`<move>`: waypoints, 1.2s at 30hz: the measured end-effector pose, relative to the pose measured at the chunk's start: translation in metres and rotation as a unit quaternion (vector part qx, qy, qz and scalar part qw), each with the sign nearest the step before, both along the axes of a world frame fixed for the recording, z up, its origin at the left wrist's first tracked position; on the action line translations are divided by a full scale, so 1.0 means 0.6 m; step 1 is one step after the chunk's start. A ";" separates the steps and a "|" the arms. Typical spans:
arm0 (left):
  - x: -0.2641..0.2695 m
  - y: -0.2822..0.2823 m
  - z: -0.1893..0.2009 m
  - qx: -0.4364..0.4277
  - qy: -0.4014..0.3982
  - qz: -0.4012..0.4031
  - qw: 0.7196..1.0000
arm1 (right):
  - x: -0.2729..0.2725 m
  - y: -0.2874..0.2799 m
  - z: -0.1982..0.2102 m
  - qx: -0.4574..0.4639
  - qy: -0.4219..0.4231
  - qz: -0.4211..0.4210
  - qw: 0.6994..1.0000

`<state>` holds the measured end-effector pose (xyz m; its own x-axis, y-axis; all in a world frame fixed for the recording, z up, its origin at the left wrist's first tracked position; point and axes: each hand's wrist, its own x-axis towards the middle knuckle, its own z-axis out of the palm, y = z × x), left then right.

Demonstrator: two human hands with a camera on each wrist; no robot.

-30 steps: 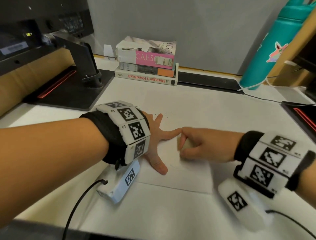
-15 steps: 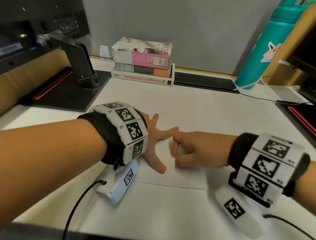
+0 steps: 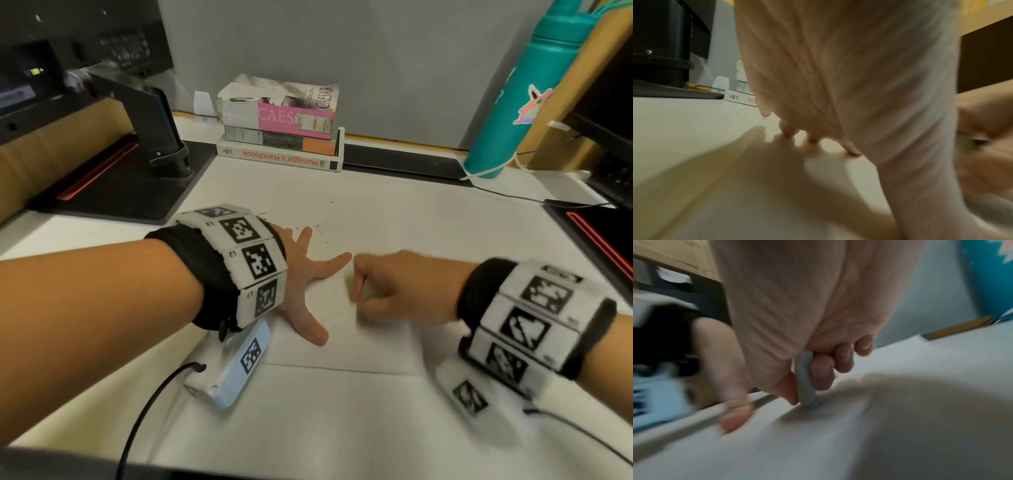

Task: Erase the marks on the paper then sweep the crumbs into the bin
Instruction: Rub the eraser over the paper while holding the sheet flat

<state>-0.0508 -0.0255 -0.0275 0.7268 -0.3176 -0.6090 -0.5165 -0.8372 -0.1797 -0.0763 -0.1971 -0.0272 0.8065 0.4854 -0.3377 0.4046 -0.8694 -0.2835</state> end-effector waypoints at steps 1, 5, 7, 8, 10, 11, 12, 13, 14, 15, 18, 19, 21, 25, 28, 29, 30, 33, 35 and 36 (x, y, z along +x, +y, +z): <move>0.002 0.001 -0.001 0.000 0.001 -0.002 1.000 | -0.005 0.001 -0.005 0.016 0.018 0.003 1.000; 0.001 0.001 0.001 -0.004 0.008 0.007 1.000 | 0.014 -0.019 0.012 -0.004 -0.005 -0.064 0.998; 0.001 0.000 0.001 -0.002 0.009 0.003 1.000 | 0.008 -0.010 0.009 -0.027 -0.010 -0.032 0.999; 0.002 0.000 0.001 0.000 0.009 0.002 1.000 | 0.002 -0.005 0.003 -0.012 0.001 -0.015 1.000; 0.000 0.002 0.001 0.001 0.013 0.003 1.000 | -0.003 -0.006 -0.001 0.026 0.032 -0.025 0.999; -0.002 0.001 0.002 0.000 0.015 0.003 1.000 | 0.001 -0.014 0.002 0.026 0.030 -0.049 0.998; -0.003 0.000 0.004 0.000 0.013 0.004 1.000 | 0.011 -0.024 0.007 0.014 0.023 -0.075 0.997; -0.004 -0.001 0.007 0.003 0.010 0.003 1.000 | 0.018 -0.033 0.013 -0.003 0.020 -0.098 0.995; -0.004 -0.004 0.009 0.008 0.007 0.000 1.000 | 0.023 -0.038 0.015 -0.008 0.021 -0.112 0.993; -0.002 -0.007 0.009 0.012 0.003 -0.004 1.000 | 0.025 -0.039 0.014 -0.004 0.021 -0.116 0.993; -0.001 -0.033 0.003 -0.004 -0.036 -0.026 0.999 | 0.024 -0.035 0.006 0.017 0.025 -0.128 0.991; -0.004 -0.046 -0.001 -0.029 -0.046 -0.025 0.998 | 0.023 -0.034 0.005 0.020 0.022 -0.130 0.991; -0.014 -0.069 -0.007 -0.084 -0.037 -0.011 0.996 | 0.022 -0.033 0.009 0.023 0.014 -0.127 0.992; -0.011 -0.084 -0.021 -0.092 -0.017 -0.027 0.995 | 0.003 -0.023 0.005 0.014 0.006 -0.065 0.998; -0.002 -0.081 -0.028 -0.085 -0.016 -0.023 0.996 | -0.004 -0.027 0.004 0.028 0.032 -0.054 0.998; -0.002 -0.082 -0.028 -0.072 -0.018 -0.029 0.997 | 0.003 -0.035 0.008 0.029 0.027 -0.073 0.997; -0.002 -0.085 -0.027 -0.060 -0.021 -0.036 0.997 | 0.010 -0.041 0.013 0.016 0.017 -0.088 0.996; 0.003 -0.086 -0.032 -0.058 -0.020 -0.035 0.998 | 0.010 -0.035 0.011 -0.025 0.017 -0.054 0.998; 0.005 -0.084 -0.034 -0.064 -0.018 -0.029 0.997 | 0.000 -0.027 0.003 -0.015 0.040 -0.029 0.999; 0.003 -0.084 -0.034 -0.067 -0.021 -0.029 0.997 | -0.002 -0.029 0.003 -0.002 0.046 -0.037 0.998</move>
